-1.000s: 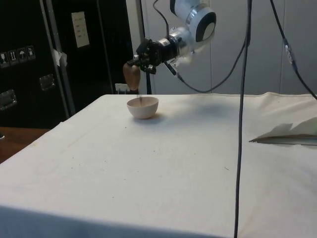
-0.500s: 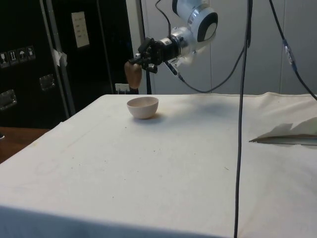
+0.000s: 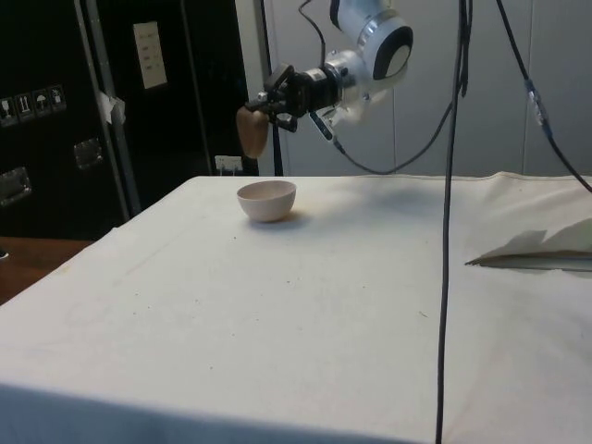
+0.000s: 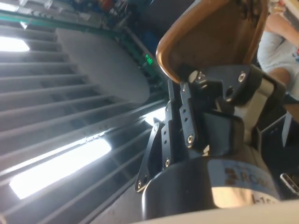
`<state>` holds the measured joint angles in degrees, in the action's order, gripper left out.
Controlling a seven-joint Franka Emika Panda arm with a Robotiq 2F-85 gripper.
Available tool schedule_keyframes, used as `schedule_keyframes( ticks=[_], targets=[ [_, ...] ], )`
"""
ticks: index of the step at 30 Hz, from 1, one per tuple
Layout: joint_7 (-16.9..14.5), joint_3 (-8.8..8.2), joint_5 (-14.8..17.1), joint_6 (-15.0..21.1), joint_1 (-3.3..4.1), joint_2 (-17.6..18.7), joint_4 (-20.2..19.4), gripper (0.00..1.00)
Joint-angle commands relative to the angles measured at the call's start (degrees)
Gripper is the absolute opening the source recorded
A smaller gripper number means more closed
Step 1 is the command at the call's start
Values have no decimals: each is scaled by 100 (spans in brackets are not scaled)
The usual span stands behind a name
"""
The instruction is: Pour the coffee beans from the cup into the bowl.
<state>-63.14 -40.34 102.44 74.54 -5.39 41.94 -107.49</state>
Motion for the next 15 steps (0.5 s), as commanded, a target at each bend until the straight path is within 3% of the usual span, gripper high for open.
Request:
schedule_keyframes(
  ticks=[1, 5, 6, 7, 14, 15],
  targets=[
    [80, 17, 69, -132, -69, 46, 63, 0],
    [120, -63, 241, -407, -92, 160, 97, 0],
    [52, -109, 212, -367, -34, 138, 52, 0],
    [132, -69, 269, -458, -97, 178, 103, 0],
    [183, -155, 447, -733, -103, 275, 115, 0],
    [120, -183, 424, -705, -63, 258, 74, 0]
  ],
)
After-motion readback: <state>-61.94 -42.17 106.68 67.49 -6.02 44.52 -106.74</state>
